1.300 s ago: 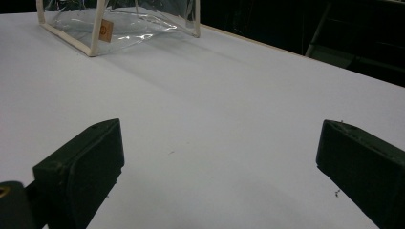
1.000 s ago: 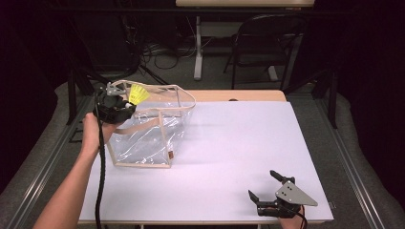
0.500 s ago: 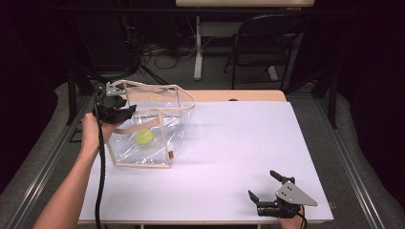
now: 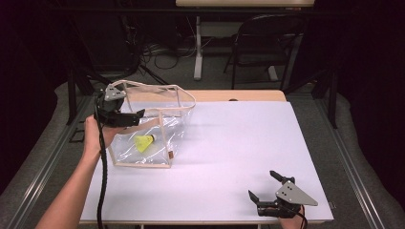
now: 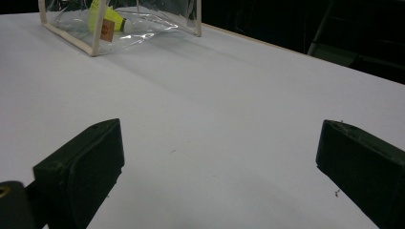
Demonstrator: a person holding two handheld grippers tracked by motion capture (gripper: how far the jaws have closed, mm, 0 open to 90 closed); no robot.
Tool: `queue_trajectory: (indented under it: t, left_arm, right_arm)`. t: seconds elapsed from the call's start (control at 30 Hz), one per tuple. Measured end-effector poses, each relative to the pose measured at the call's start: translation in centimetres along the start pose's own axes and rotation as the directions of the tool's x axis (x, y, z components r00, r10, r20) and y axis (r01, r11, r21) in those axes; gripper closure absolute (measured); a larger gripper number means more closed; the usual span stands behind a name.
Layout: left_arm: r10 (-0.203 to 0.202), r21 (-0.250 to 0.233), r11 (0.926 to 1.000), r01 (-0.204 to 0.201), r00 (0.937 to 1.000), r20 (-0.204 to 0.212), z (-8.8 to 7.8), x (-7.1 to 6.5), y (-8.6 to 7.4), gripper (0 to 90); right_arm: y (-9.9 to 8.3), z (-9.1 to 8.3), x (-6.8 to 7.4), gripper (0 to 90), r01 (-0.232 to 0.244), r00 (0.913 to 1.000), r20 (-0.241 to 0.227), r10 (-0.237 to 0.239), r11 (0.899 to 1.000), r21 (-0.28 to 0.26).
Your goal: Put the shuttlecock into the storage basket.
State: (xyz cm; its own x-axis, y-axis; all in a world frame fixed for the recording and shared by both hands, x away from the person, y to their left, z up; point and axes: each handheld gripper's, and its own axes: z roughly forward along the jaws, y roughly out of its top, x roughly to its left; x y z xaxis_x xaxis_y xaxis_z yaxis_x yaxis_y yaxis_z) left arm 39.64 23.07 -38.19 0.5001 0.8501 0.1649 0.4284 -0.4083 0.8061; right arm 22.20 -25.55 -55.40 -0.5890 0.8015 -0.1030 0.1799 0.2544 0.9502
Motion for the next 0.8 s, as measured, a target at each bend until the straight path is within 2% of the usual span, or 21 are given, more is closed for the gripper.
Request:
queue_trajectory:
  t: [0.13, 0.4, 0.8]
  left_arm:
    - [0.003, -0.026, 0.9997, -0.003, 0.9999, 0.015, -0.5, -0.4, -0.5, 11.6]
    - [0.012, -0.049, 0.9987, -0.011, 0.9997, 0.023, -1.0, -1.2, -1.6, 0.1]
    - [0.029, -0.075, 0.9969, -0.024, 0.9973, 0.068, -1.0, -2.8, -3.8, 0.0]
  right_arm:
    - [0.0, 0.0, 0.0, 1.9, -0.001, 1.0, 0.001, 0.001, 1.0, -0.001]
    - [-0.1, -0.1, 0.0, 1.9, -0.005, 1.0, 0.005, 0.005, 1.0, -0.002]
    - [-0.3, -0.5, -0.2, 1.8, -0.018, 0.9996, 0.021, 0.018, 1.0, -0.007]
